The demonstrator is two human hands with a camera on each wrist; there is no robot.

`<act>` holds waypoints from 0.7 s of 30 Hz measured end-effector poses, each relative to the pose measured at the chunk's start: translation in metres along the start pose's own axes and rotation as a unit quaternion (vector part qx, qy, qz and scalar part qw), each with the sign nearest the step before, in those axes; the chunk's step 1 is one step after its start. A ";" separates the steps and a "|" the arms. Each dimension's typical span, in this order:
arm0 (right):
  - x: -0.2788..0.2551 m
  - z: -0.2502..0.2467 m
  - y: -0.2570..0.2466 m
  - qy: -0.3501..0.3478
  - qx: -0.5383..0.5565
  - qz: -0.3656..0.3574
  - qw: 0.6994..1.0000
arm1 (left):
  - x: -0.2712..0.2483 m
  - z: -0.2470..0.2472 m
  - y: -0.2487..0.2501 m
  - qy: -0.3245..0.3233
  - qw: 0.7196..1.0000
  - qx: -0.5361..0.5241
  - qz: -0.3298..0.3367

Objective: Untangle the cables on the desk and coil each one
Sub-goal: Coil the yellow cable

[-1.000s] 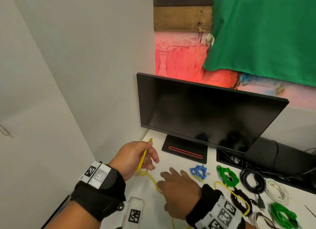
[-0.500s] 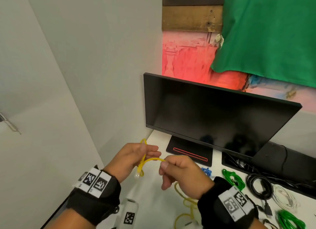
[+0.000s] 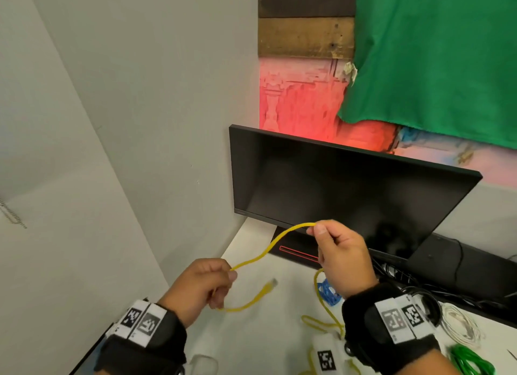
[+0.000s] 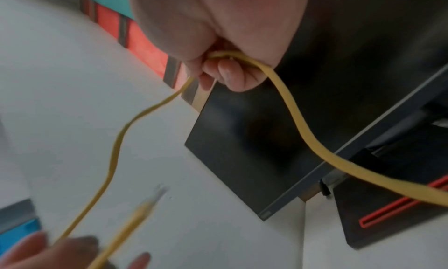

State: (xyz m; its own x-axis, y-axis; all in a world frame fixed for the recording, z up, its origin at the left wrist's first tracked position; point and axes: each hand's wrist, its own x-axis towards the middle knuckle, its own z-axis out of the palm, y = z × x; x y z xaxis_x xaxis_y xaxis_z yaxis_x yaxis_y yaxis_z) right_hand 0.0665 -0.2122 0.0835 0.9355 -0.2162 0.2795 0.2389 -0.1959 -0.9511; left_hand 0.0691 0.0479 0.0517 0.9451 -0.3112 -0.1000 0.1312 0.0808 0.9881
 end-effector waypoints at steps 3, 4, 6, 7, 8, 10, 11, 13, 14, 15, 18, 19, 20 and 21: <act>0.001 0.002 0.011 0.075 -0.005 0.001 0.997 | -0.006 -0.006 0.006 -0.029 0.965 -0.260 0.025; 0.004 0.001 0.015 0.107 -0.013 -0.001 0.994 | -0.008 -0.008 0.009 -0.063 0.941 -0.332 0.036; 0.007 -0.003 0.025 0.145 -0.065 -0.011 0.987 | -0.011 -0.010 0.015 -0.167 0.878 -0.443 0.067; 0.007 -0.003 0.031 0.144 -0.103 -0.011 0.984 | -0.011 -0.009 0.020 -0.203 0.854 -0.474 0.073; 0.007 -0.002 0.037 0.131 -0.147 -0.003 0.980 | -0.011 -0.007 0.027 -0.226 0.842 -0.483 0.081; 0.004 0.004 0.048 0.068 -0.264 0.028 0.962 | -0.011 0.001 0.042 -0.235 0.853 -0.455 0.099; 0.002 0.009 0.053 0.025 -0.322 0.039 0.946 | -0.009 0.004 0.047 -0.221 0.871 -0.425 0.104; -0.006 0.021 0.058 -0.064 -0.389 0.045 0.918 | -0.003 0.011 0.050 -0.133 0.932 -0.314 0.126; -0.013 0.028 0.058 -0.111 -0.409 0.037 0.905 | 0.000 0.014 0.051 -0.078 0.955 -0.249 0.143; -0.021 0.035 0.057 -0.162 -0.426 0.025 0.890 | 0.005 0.016 0.052 -0.037 0.967 -0.197 0.157; -0.050 0.058 0.047 -0.332 -0.456 -0.040 0.825 | 0.021 0.018 0.056 0.016 0.983 -0.051 0.174; -0.059 0.062 0.039 -0.385 -0.446 -0.062 0.805 | 0.026 0.016 0.055 0.035 0.985 0.013 0.166; -0.065 0.066 0.030 -0.434 -0.433 -0.083 0.786 | 0.030 0.013 0.052 0.047 0.985 0.074 0.150; -0.070 0.069 0.021 -0.470 -0.418 -0.108 0.770 | 0.033 0.010 0.048 0.044 0.983 0.120 0.128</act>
State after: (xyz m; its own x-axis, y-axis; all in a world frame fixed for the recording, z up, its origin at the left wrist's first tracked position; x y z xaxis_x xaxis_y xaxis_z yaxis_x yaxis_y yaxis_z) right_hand 0.0236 -0.1355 0.0351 0.7666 0.6186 -0.1723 0.5319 -0.7619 -0.3696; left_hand 0.1037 0.0317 0.0976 0.9615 -0.2256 0.1568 -0.1795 -0.0839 0.9802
